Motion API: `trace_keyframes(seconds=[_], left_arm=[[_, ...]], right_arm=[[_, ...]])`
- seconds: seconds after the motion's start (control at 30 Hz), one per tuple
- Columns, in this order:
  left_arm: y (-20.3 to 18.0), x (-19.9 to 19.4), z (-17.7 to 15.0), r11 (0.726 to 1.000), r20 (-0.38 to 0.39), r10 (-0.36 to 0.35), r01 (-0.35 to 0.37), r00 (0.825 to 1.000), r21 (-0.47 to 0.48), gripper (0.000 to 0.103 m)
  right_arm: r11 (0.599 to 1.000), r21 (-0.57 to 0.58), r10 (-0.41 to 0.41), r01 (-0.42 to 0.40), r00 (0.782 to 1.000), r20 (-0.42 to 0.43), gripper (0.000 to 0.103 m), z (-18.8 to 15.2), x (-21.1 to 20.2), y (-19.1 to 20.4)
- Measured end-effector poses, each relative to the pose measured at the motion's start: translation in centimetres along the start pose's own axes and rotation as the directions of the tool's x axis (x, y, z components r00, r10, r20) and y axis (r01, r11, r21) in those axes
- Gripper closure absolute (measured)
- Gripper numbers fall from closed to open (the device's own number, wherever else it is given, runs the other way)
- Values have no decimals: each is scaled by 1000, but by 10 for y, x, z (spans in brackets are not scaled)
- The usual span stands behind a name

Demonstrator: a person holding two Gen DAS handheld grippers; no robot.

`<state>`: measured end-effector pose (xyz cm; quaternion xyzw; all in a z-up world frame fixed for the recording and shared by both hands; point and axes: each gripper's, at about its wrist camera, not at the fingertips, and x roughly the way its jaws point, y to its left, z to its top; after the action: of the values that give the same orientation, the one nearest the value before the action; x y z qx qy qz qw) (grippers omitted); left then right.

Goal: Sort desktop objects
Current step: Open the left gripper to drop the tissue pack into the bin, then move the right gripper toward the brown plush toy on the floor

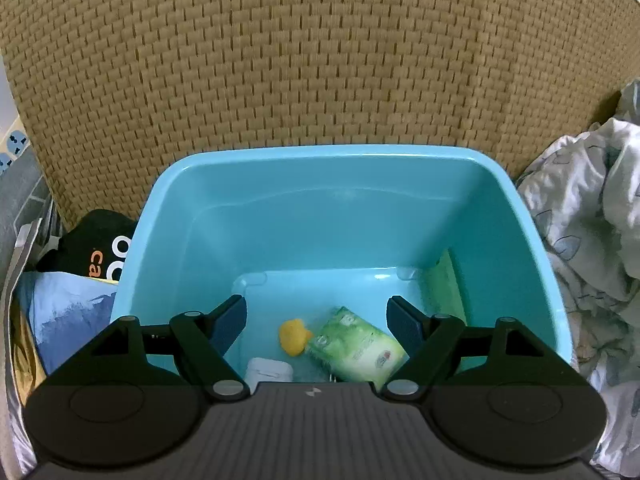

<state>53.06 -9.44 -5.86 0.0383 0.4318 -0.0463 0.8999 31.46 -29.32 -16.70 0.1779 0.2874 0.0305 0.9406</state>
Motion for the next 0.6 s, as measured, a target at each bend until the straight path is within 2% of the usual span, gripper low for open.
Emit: trace_keyframes(seconds=[0.3, 0.6], left_arm=[[4, -49, -18, 998, 112, -63, 65, 992, -17, 23], [23, -121, -77, 999, 300, -49, 46, 953, 19, 21]], right_arm=[[999, -24, 34, -34, 999, 13, 9, 0, -3, 6], [994, -95, 54, -52, 998, 18, 12, -4, -4, 16]])
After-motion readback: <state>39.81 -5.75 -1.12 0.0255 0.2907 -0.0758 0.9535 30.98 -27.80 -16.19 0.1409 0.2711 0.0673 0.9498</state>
